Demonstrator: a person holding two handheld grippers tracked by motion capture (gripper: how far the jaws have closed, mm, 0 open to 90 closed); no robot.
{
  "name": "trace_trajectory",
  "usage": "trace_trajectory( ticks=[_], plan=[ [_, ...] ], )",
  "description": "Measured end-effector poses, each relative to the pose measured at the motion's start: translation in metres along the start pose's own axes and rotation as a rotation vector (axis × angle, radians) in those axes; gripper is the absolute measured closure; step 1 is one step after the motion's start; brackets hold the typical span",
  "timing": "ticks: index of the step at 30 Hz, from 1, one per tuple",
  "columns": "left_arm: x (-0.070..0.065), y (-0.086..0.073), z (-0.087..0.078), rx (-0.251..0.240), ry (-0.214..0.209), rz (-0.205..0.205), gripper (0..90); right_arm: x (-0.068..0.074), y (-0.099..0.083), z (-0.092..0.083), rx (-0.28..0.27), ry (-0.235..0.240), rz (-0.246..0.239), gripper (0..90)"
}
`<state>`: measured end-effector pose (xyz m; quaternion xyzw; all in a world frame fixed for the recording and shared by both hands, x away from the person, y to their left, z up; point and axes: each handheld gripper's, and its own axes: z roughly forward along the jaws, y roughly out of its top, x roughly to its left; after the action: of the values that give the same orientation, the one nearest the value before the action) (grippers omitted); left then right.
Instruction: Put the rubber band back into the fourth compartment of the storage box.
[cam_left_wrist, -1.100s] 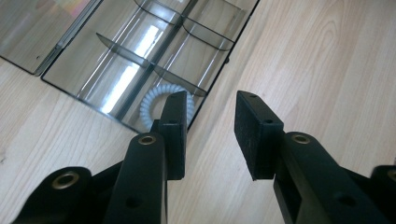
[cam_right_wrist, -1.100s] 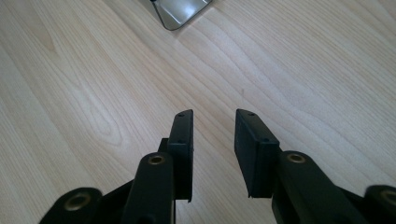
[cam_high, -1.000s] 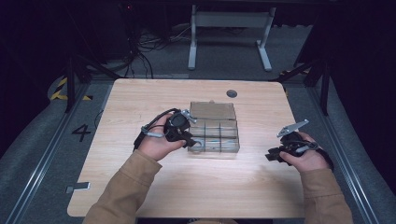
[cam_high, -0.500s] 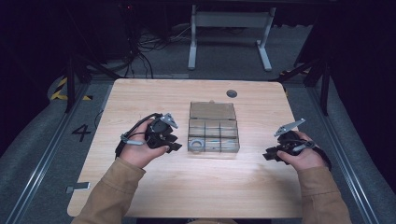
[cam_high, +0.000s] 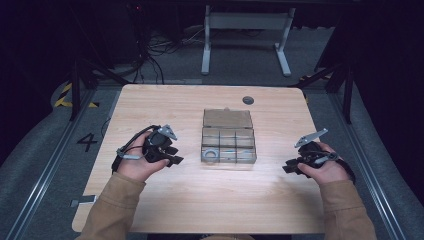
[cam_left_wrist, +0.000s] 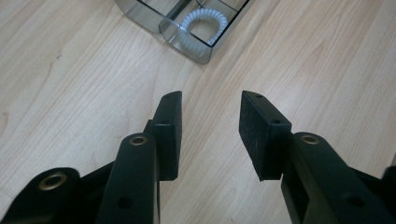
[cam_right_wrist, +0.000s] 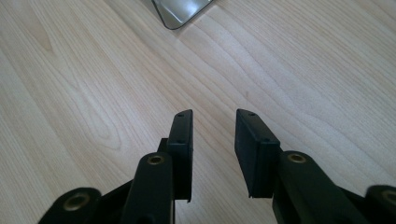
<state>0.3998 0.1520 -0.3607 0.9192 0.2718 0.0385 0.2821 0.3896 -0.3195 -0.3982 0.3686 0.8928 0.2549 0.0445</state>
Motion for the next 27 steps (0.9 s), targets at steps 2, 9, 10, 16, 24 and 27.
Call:
trace_trajectory(
  ticks=[2,9,10,16,24,27],
  plan=[
    [0.002,-0.003,0.001,0.011,0.009,0.004,60.1,0.0,-0.001,0.0,-0.001,-0.002,0.003,68.6],
    [0.012,-0.027,0.005,0.036,0.04,-0.049,55.5,0.0,-0.003,-0.001,-0.007,-0.006,0.004,68.4],
    [0.013,-0.03,0.006,0.035,0.038,-0.055,55.1,0.0,-0.003,0.0,-0.006,-0.007,0.002,68.1],
    [0.018,-0.046,0.017,0.056,0.005,-0.067,54.3,0.0,-0.003,0.004,0.005,-0.015,-0.001,67.5],
    [0.023,-0.064,0.022,0.031,-0.005,-0.083,53.8,-0.003,-0.004,0.008,0.008,-0.01,0.003,67.2],
    [0.024,-0.073,0.024,0.016,-0.007,-0.081,51.9,-0.004,-0.004,0.01,0.013,-0.019,0.003,66.4]
  ],
)
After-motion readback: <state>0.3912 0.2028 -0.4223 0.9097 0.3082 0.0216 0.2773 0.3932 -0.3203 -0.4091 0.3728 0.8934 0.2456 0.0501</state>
